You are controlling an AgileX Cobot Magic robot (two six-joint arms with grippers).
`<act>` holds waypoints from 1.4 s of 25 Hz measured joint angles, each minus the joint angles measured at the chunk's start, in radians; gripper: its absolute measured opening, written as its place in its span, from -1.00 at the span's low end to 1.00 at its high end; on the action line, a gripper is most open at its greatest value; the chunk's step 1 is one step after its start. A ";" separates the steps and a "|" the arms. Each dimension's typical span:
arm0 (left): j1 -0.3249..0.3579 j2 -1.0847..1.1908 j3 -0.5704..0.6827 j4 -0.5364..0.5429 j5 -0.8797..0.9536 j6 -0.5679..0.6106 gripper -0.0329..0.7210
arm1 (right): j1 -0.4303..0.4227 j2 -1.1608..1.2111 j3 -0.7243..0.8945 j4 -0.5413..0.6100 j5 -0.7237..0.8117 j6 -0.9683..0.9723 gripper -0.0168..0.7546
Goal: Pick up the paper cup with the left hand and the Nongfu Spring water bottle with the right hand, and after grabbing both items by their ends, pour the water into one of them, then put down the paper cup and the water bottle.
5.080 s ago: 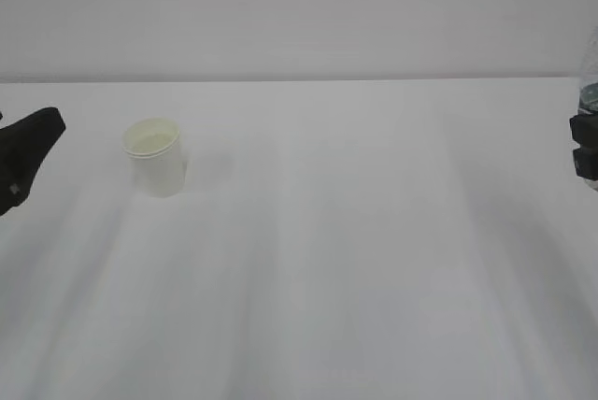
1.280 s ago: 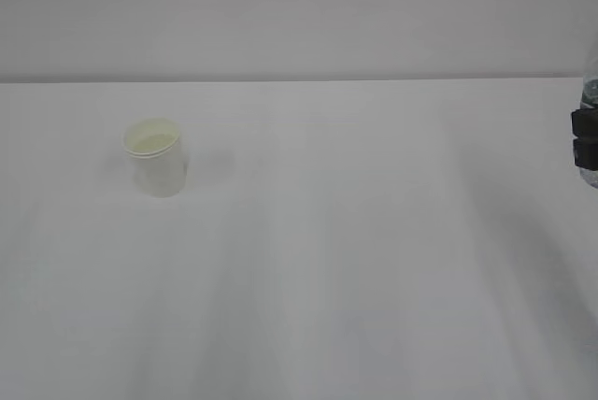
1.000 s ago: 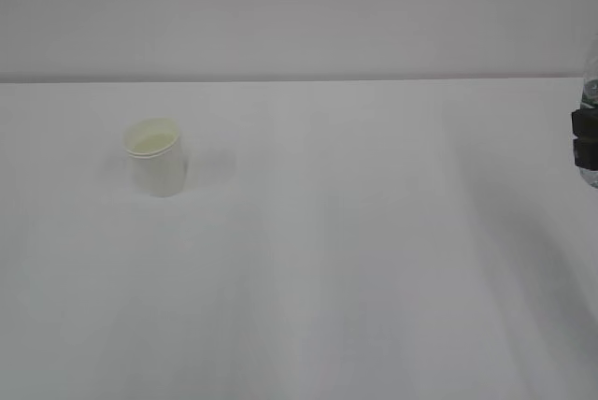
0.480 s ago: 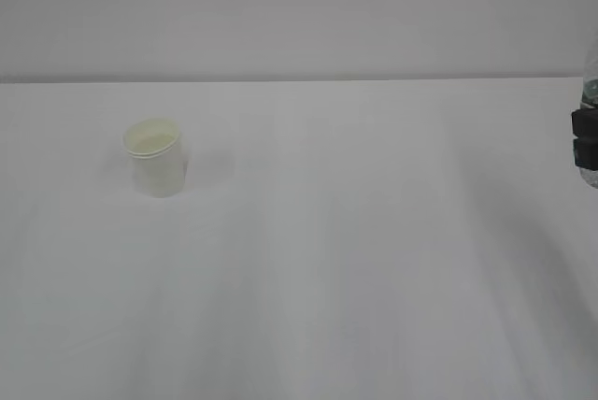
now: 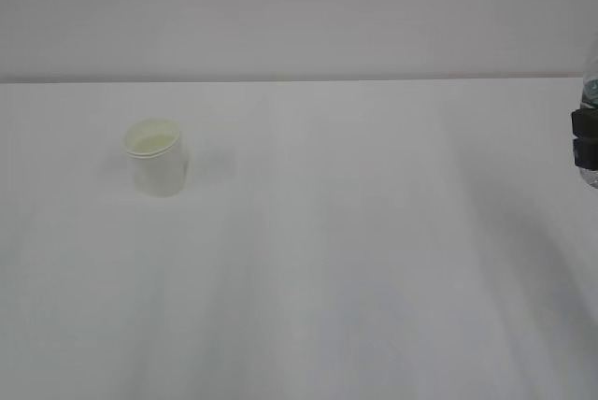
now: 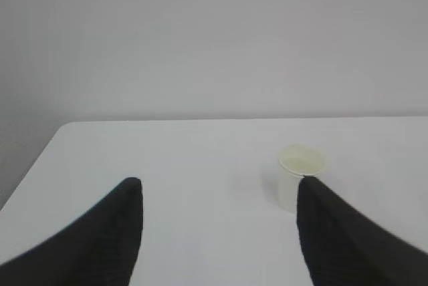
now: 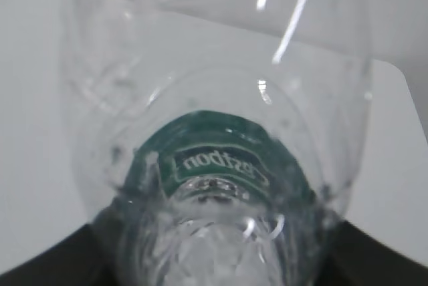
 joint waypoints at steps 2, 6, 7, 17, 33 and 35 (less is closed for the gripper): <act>0.000 -0.021 0.000 -0.005 0.020 0.016 0.45 | 0.000 0.000 0.000 0.000 0.000 0.000 0.09; 0.000 -0.057 0.000 -0.013 0.046 0.035 0.45 | 0.000 0.000 0.000 0.000 0.000 0.001 0.09; 0.000 -0.060 0.000 -0.013 0.047 0.035 0.45 | 0.000 0.000 0.000 0.000 0.000 0.001 0.09; 0.000 -0.063 0.000 0.004 0.049 0.039 0.42 | 0.000 0.000 0.000 0.000 0.000 0.001 0.09; 0.000 -0.063 -0.002 0.006 0.049 0.039 0.40 | 0.000 0.000 0.000 0.000 0.000 0.002 0.09; 0.000 -0.063 -0.002 0.006 0.049 0.039 0.39 | 0.000 0.000 0.000 0.000 0.000 0.002 0.09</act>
